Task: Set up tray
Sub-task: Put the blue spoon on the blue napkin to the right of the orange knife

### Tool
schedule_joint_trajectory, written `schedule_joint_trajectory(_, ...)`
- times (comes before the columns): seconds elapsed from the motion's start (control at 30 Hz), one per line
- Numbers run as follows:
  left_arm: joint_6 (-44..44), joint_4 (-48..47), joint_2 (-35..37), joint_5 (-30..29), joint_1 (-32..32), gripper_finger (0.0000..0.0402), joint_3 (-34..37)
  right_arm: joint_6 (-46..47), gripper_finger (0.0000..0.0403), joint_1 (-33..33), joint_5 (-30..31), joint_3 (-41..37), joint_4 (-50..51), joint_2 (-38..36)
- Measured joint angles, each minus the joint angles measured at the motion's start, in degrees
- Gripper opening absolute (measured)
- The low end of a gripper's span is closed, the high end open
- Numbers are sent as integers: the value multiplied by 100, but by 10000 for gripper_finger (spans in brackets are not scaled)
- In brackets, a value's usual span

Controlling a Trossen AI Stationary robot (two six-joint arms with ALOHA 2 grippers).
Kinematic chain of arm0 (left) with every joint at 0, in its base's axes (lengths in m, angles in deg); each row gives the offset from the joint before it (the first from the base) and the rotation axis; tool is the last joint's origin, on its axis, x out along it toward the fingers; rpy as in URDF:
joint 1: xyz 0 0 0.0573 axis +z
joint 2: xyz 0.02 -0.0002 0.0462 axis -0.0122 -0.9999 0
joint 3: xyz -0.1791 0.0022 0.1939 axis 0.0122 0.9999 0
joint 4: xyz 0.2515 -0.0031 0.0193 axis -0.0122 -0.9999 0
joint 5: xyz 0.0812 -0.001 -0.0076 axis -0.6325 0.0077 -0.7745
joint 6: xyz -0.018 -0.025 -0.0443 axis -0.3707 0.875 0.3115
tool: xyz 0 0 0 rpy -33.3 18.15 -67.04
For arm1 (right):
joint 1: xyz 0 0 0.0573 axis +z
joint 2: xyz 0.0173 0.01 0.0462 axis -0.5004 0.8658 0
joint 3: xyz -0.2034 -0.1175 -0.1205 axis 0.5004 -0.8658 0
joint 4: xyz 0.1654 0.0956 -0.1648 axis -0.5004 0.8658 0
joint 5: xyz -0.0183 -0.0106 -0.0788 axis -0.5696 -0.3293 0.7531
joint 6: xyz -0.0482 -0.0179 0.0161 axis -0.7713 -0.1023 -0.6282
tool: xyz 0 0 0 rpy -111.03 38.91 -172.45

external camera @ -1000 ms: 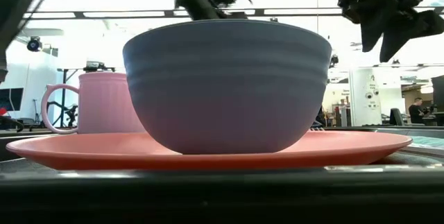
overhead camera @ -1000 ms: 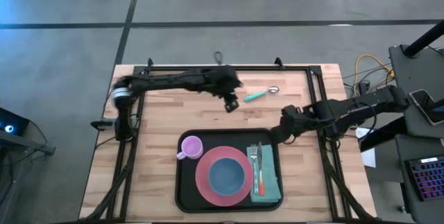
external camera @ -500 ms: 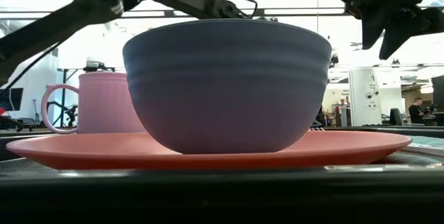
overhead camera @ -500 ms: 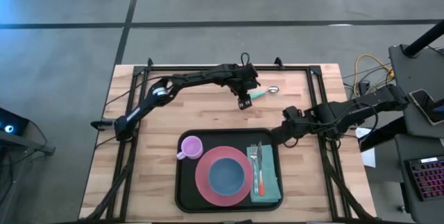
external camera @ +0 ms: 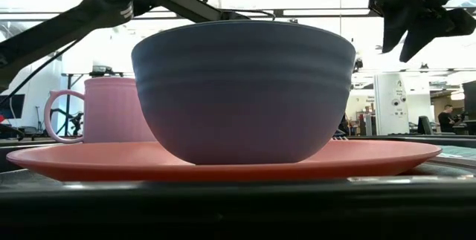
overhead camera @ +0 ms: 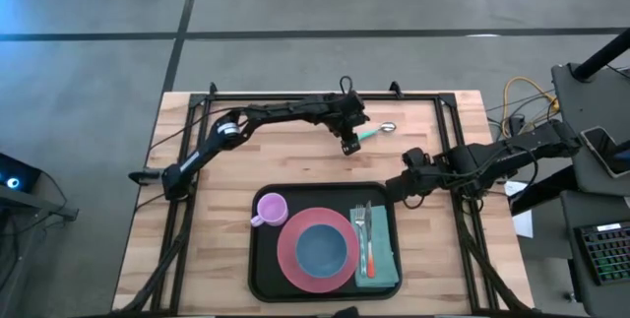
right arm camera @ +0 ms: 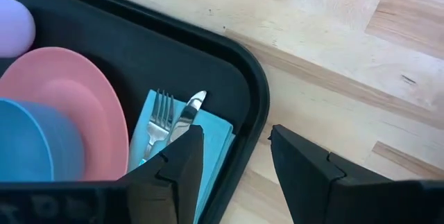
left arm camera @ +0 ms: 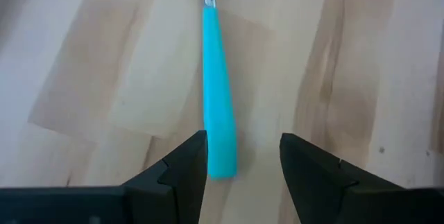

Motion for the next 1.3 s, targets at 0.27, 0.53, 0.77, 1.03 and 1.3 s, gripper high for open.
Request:
schedule_joint_trajectory(0.27, 230, 357, 0, -12, 17, 161, 128, 142, 150, 0, 1, 0, 17, 0)
schedule_joint_trajectory(0.53, 724, 405, 0, 326, 6, 161, 417, 155, 146, 0, 1, -4, 17, 0)
schedule_joint_trajectory(0.77, 802, 1200, 0, -171, 48, 161, 480, 320, 143, 0, -26, -4, 15, 0)
schedule_joint_trajectory(1.03, 918, 1522, 0, -124, 11, 161, 966, 413, 134, 0, -43, 15, -4, 0)
schedule_joint_trajectory(1.3, 1129, 1720, -50, 31, -18, 161, 1019, 551, 127, 0, -81, 22, -20, 0)
